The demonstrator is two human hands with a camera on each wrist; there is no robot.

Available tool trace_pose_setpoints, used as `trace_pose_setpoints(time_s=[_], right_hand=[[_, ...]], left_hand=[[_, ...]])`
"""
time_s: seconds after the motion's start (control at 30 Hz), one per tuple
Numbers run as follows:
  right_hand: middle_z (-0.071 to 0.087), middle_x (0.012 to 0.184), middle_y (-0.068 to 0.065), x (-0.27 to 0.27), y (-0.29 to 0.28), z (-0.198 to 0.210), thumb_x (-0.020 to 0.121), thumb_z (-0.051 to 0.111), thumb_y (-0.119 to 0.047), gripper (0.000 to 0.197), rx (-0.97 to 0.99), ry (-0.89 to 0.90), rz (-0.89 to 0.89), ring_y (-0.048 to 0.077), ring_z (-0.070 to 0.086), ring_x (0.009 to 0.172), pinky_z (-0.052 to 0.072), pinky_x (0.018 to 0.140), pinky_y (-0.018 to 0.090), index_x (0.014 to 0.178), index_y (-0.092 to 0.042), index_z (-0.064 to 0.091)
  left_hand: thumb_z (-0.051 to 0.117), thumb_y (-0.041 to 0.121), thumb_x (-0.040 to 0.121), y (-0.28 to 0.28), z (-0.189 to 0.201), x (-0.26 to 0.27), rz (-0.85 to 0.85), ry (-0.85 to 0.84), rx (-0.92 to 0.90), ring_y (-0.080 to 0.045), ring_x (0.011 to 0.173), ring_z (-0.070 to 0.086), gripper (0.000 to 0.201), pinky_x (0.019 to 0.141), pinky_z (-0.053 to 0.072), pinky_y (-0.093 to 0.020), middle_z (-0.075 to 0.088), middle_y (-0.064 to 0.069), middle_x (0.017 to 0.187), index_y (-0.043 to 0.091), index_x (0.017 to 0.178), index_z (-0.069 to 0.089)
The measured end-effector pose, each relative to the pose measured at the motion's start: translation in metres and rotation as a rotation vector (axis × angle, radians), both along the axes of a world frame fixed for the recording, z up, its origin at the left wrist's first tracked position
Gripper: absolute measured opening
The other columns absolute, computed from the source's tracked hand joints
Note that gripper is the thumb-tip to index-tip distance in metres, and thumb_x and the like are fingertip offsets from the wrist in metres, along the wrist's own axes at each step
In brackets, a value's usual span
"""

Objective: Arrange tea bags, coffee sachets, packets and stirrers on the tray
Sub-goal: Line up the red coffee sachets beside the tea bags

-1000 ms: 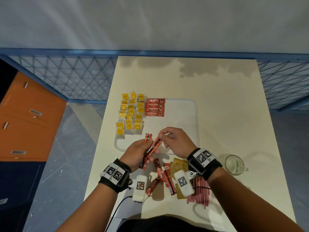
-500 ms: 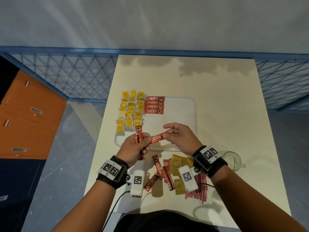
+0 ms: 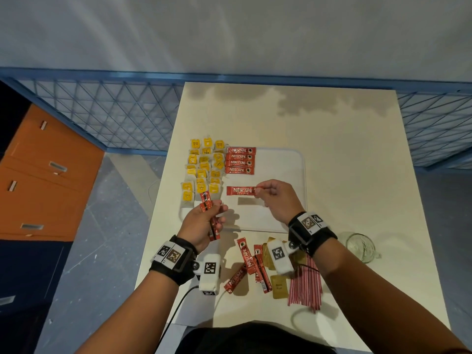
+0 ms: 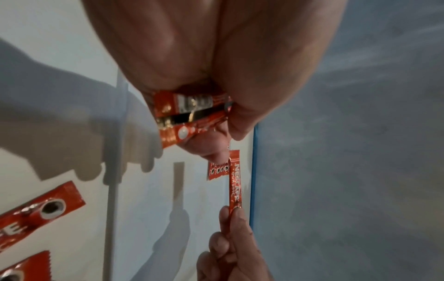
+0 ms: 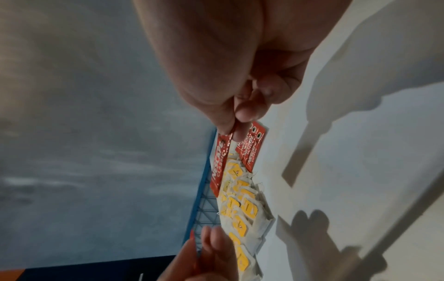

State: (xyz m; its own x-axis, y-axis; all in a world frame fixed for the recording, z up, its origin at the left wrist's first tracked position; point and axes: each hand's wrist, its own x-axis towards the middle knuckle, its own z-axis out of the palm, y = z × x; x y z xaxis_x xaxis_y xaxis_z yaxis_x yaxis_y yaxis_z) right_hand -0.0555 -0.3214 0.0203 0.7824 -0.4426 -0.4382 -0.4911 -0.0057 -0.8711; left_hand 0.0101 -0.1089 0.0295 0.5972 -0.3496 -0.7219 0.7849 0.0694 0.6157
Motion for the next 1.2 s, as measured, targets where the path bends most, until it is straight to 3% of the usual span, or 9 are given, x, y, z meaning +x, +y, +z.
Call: trace_pose_setpoints(time_s=[0.07, 0.13, 0.23, 0.43, 0.6, 0.7, 0.97, 1.2], right_hand=[[0.076, 0.095, 0.002, 0.015, -0.003, -0.012, 0.096, 0.071, -0.014, 0.010, -0.044, 0.034, -0.013, 0.001, 0.067, 0.074, 0.052, 0.068, 0.017, 0.105, -0.011, 0.073], [0.076, 0.100, 0.002, 0.029, -0.003, -0.026, 0.094, 0.073, -0.019, 0.004, -0.100, 0.087, -0.013, 0.016, 0.071, 0.090, 0.059, 0.083, 0.034, 0.098, -0.020, 0.072], [0.075, 0.097, -0.001, 0.044, -0.003, -0.047, 0.093, 0.072, -0.025, 0.008, -0.183, 0.164, 0.012, 0.021, 0.071, 0.093, 0.059, 0.090, 0.047, 0.087, -0.030, 0.069], [0.075, 0.099, -0.006, 0.062, 0.000, -0.057, 0.093, 0.070, -0.030, 0.005, -0.282, 0.238, 0.070, 0.019, 0.069, 0.093, 0.057, 0.092, 0.041, 0.090, -0.033, 0.068], [0.075, 0.098, -0.007, 0.072, -0.001, -0.056, 0.095, 0.068, -0.033, 0.006, -0.347, 0.264, 0.070, 0.018, 0.069, 0.089, 0.057, 0.083, 0.033, 0.093, -0.030, 0.073], [0.074, 0.095, -0.006, 0.075, -0.001, -0.058, 0.096, 0.069, -0.033, 0.012, -0.389, 0.263, 0.056, 0.016, 0.068, 0.086, 0.050, 0.076, 0.026, 0.099, -0.025, 0.077], [0.073, 0.095, -0.005, 0.077, 0.002, -0.064, 0.095, 0.072, -0.032, 0.009, -0.405, 0.270, -0.009, 0.014, 0.065, 0.084, 0.043, 0.072, 0.023, 0.097, -0.023, 0.074], [0.073, 0.096, -0.006, 0.079, 0.002, -0.064, 0.094, 0.072, -0.032, 0.009, -0.424, 0.271, -0.038, 0.015, 0.066, 0.087, 0.047, 0.074, 0.025, 0.094, -0.024, 0.072]], left_hand=[[0.054, 0.009, 0.102, 0.001, -0.001, 0.003, -0.012, 0.003, 0.002, -0.016, 0.058, 0.058, 0.013, 0.047, 0.047, -0.020, 0.071, -0.012, 0.096, 0.005, 0.113, 0.061], [0.054, 0.009, 0.103, 0.003, -0.002, 0.006, -0.020, 0.004, 0.010, -0.016, 0.057, 0.058, 0.014, 0.047, 0.047, -0.020, 0.071, -0.011, 0.094, 0.005, 0.114, 0.061], [0.055, 0.010, 0.102, 0.004, -0.005, 0.012, -0.032, 0.005, 0.019, -0.016, 0.059, 0.058, 0.021, 0.047, 0.046, -0.020, 0.071, -0.009, 0.092, 0.002, 0.121, 0.059], [0.060, 0.014, 0.100, 0.009, -0.009, 0.020, -0.047, 0.002, 0.038, -0.016, 0.061, 0.058, 0.038, 0.048, 0.046, -0.021, 0.070, -0.009, 0.093, -0.005, 0.133, 0.056], [0.061, 0.015, 0.100, 0.013, -0.011, 0.026, -0.060, 0.007, 0.044, -0.016, 0.061, 0.058, 0.041, 0.047, 0.046, -0.021, 0.069, -0.008, 0.092, -0.005, 0.134, 0.054], [0.063, 0.018, 0.098, 0.015, -0.011, 0.028, -0.073, 0.008, 0.049, -0.016, 0.062, 0.057, 0.042, 0.048, 0.046, -0.021, 0.070, -0.008, 0.092, -0.004, 0.133, 0.056], [0.062, 0.017, 0.099, 0.015, -0.012, 0.028, -0.086, 0.026, 0.055, -0.017, 0.061, 0.057, 0.041, 0.048, 0.047, -0.021, 0.072, -0.008, 0.090, -0.004, 0.134, 0.054], [0.064, 0.019, 0.099, 0.016, -0.013, 0.027, -0.105, 0.037, 0.063, -0.017, 0.061, 0.059, 0.042, 0.049, 0.049, -0.022, 0.072, -0.009, 0.091, -0.002, 0.133, 0.056]])
